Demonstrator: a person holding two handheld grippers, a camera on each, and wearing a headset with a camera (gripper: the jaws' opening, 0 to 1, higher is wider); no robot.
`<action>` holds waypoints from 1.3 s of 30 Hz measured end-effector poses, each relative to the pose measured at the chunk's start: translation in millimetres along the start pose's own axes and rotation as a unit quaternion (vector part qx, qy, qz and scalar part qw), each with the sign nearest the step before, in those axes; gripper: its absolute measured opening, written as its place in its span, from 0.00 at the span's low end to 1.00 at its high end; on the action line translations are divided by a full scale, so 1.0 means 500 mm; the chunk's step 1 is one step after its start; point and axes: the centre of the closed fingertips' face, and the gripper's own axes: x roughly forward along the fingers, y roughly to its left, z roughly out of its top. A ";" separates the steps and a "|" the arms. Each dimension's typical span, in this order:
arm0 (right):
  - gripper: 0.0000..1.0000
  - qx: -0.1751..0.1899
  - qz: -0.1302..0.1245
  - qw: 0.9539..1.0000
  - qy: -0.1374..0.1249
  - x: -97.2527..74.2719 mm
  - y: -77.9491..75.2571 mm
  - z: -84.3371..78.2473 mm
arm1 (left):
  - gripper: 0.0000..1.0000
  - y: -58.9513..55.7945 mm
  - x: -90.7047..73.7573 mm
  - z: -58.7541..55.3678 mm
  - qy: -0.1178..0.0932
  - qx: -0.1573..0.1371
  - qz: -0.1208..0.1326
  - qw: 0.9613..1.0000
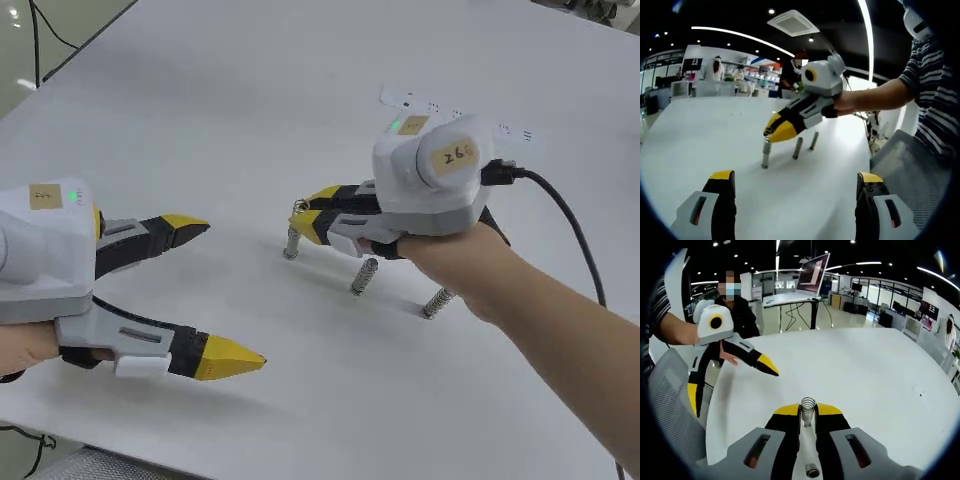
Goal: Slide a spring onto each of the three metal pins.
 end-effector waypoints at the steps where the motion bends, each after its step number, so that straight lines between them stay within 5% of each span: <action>1: 0.08 -0.007 0.004 1.000 0.002 0.003 0.005 -0.002 | 0.98 0.001 0.000 0.000 0.000 0.000 0.000 1.000; 21: 0.08 -0.016 0.022 0.998 0.052 0.040 0.020 -0.054 | 0.98 0.000 0.009 -0.004 0.001 -0.005 -0.002 1.000; 30: 0.09 -0.025 0.026 0.998 0.058 0.040 0.021 -0.056 | 0.98 -0.002 0.008 -0.002 -0.001 -0.007 -0.001 1.000; 39: 0.21 -0.008 0.014 0.999 0.039 0.026 0.016 -0.049 | 0.98 -0.005 0.011 0.012 -0.001 -0.002 -0.001 1.000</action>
